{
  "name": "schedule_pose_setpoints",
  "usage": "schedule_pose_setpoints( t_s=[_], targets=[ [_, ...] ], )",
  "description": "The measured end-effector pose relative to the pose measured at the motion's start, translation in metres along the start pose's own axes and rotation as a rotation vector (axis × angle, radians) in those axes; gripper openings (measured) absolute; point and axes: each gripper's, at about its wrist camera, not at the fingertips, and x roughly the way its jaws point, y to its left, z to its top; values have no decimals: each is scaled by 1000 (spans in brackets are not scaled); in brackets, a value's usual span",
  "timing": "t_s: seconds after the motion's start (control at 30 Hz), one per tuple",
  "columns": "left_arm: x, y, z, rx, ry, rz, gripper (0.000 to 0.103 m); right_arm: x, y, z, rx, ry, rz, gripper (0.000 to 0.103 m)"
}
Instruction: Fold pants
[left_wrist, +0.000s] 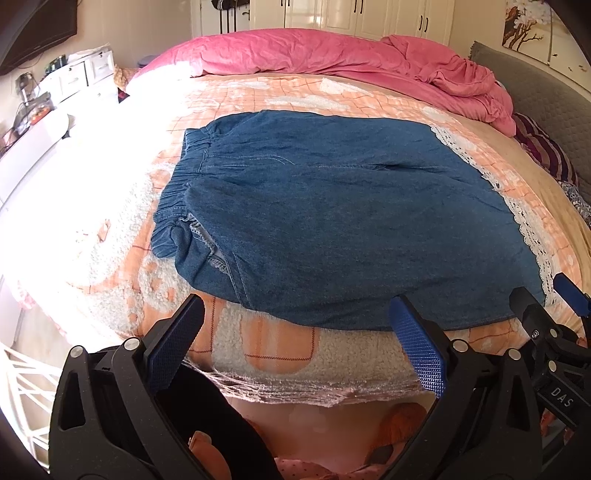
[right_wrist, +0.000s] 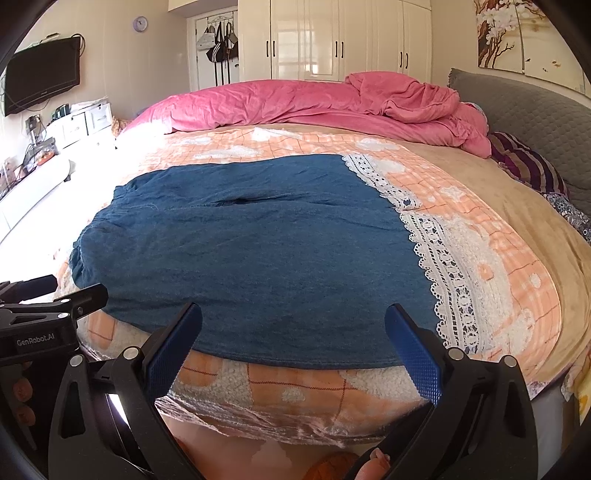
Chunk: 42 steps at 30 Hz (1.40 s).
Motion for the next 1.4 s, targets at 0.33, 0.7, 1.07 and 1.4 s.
schedule_pose_setpoints(
  t_s=[0.33, 0.7, 1.07, 1.4],
  targets=[
    [6, 9, 13, -20, -8, 0, 94, 14, 6, 10, 4, 9, 20, 99],
    [21, 61, 67, -148, -53, 28, 94, 61, 18, 69, -11, 82, 138, 99],
    [86, 128, 167, -169, 37, 62, 94, 127, 48, 146, -156, 86, 231, 99],
    [139, 173, 188, -220, -1, -42, 94, 188, 96, 193, -315, 119, 280, 99]
  ],
)
